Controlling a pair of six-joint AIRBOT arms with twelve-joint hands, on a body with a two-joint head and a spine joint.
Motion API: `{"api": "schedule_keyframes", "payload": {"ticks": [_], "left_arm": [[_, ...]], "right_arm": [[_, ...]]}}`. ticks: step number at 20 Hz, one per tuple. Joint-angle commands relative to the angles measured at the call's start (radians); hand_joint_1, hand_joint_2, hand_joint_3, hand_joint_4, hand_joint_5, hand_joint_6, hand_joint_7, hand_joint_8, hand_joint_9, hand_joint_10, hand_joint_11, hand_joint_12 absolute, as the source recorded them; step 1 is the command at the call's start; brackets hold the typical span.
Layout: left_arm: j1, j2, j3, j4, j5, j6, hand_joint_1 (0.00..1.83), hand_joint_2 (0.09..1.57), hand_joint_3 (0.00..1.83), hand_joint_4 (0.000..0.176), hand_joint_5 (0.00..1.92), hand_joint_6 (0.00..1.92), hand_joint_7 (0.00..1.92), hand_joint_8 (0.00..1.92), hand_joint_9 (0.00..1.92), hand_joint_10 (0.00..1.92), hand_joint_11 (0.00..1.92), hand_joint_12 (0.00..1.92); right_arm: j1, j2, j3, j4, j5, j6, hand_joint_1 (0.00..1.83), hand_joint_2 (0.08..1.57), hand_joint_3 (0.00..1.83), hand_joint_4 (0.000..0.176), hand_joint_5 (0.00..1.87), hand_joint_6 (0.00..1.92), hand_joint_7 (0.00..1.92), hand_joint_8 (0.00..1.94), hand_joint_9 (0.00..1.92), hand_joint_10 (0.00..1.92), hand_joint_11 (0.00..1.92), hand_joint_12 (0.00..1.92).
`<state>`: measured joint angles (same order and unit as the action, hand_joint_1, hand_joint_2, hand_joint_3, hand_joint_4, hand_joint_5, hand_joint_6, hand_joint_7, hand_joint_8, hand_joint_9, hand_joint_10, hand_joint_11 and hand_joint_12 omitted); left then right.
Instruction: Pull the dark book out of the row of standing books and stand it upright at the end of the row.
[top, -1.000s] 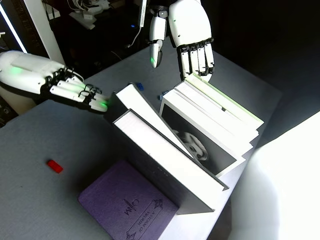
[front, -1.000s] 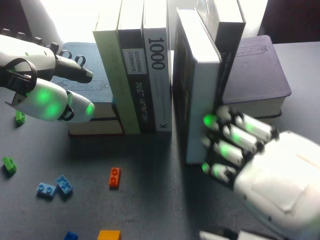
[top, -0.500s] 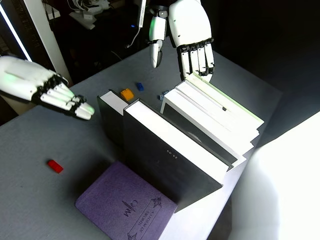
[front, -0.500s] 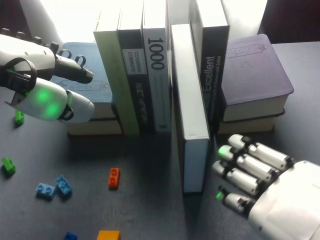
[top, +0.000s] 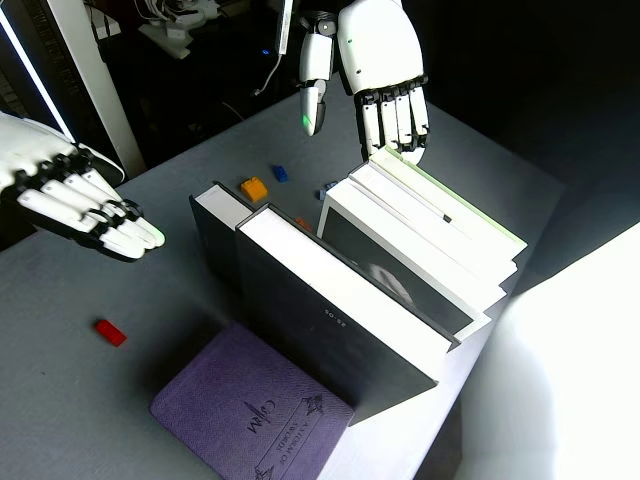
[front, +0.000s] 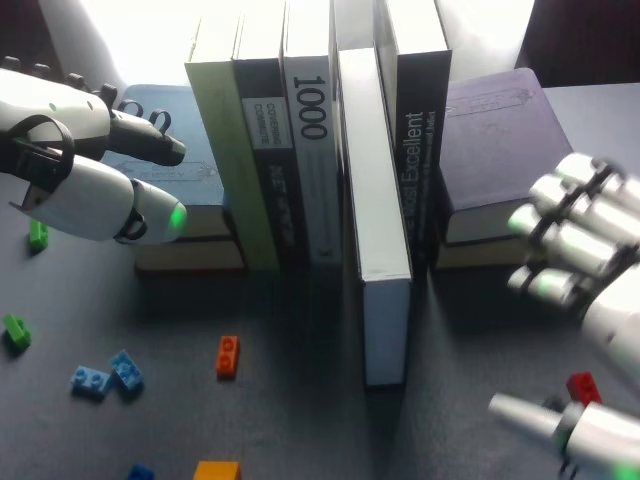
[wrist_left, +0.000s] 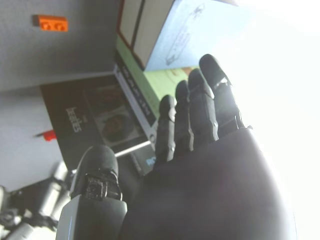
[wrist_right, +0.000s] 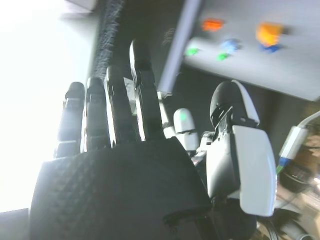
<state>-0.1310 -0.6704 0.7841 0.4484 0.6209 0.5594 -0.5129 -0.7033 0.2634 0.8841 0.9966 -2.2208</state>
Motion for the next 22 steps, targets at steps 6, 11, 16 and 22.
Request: {"api": "schedule_keyframes", "payload": {"ticks": [6,11,16,22], "left_arm": [[-0.023,0.007,-0.001,0.028,-0.060,0.003,0.04,1.33,0.00,0.034,0.26,0.03,0.37,0.04,0.39,0.08,0.00,1.26],[-0.022,0.007,-0.002,0.028,-0.055,0.003,0.13,1.34,0.00,0.000,0.56,0.08,0.68,0.26,0.40,1.28,0.17,1.81],[-0.020,0.008,-0.003,0.027,-0.053,0.003,0.06,1.37,0.00,0.000,0.60,0.53,0.55,1.12,0.49,1.40,0.28,1.87],[-0.023,0.008,-0.005,0.027,-0.053,0.003,0.08,1.37,0.00,0.000,0.56,0.65,0.53,1.21,0.49,1.45,0.30,1.89]], "right_arm": [[0.136,0.155,0.012,-0.042,-0.057,0.000,0.00,1.15,0.00,0.000,0.62,0.01,0.47,0.03,0.41,0.08,0.00,1.01],[0.239,0.240,0.103,0.003,-0.257,0.105,0.01,1.19,0.00,0.000,0.82,0.05,0.94,0.05,0.62,0.90,0.20,1.68],[0.232,0.236,0.124,-0.004,-0.307,0.108,0.02,1.21,0.00,0.000,0.84,0.37,0.76,0.86,0.53,1.37,0.27,1.86],[0.233,0.224,0.124,0.002,-0.294,0.102,0.03,1.21,0.00,0.000,0.81,0.49,0.76,0.87,0.54,1.36,0.27,1.87]]}}
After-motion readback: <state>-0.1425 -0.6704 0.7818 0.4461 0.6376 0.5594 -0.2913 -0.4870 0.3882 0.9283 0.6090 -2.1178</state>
